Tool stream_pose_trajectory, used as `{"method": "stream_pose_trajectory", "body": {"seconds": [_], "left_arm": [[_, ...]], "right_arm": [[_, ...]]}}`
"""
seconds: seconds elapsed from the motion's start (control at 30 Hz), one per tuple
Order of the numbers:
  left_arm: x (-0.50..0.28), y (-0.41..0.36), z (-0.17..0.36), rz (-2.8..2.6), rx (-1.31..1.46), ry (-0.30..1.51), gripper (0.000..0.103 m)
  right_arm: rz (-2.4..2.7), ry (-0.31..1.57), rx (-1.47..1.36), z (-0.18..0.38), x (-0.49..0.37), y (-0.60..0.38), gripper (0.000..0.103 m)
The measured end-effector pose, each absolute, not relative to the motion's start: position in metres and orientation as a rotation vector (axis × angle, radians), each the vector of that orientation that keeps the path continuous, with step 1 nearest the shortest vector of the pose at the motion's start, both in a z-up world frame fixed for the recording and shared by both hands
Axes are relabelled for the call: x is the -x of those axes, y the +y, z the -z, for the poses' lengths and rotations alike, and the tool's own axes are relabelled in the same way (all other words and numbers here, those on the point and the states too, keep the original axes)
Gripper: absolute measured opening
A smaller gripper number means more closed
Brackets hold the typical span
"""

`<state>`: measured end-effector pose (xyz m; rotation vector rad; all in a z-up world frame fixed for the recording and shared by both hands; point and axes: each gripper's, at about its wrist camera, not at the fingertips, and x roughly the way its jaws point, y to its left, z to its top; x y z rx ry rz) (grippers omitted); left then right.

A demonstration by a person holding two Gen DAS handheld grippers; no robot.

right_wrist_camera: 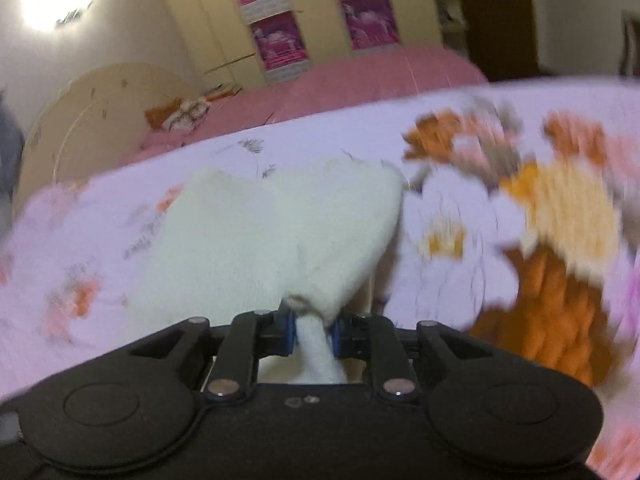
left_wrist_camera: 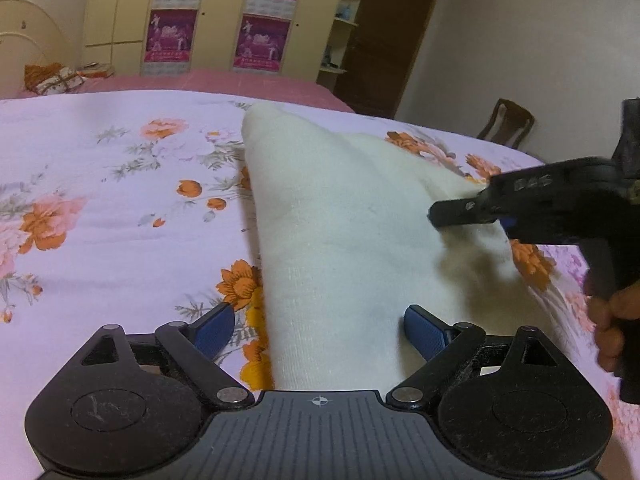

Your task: Fold small clothes

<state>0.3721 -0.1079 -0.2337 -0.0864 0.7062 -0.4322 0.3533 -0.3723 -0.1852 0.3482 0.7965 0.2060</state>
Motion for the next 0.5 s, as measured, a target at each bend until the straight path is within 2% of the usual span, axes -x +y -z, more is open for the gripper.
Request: {"method": "stream_pose_trajectory", "body": {"seconds": [0.1,0.27,0.33,0.4,0.5], "left_arm": [[-0.377,-0.098,0.228,0.406,0.137,0.72,0.091],[-0.387,-0.085,0.232,0.366,0.183,0.74,0.091],[-0.386,-0.087,0.234,0.367,0.166,0.737,0.091],[-0.384,-0.089,0.235,0.371,0.146,0.733,0.091],[-0.38,-0.09,0.234,0.382,0.113,0.733,0.091]], "right_arm": [[-0.205,0.792,-0.414,0.18,-0.335,-0.381,0.037],[-0.21,0.857,-0.431,0.188,-0.292,-0.386,0.037],[-0.196,0.859,-0.455,0.191,-0.279,-0.386,0.033],[-0.172,0.849,-0.456,0.191,-0.268,-0.385,0.017],[-0.141,0.87,-0.445,0.201,-0.259,-0.388,0.015]]}}
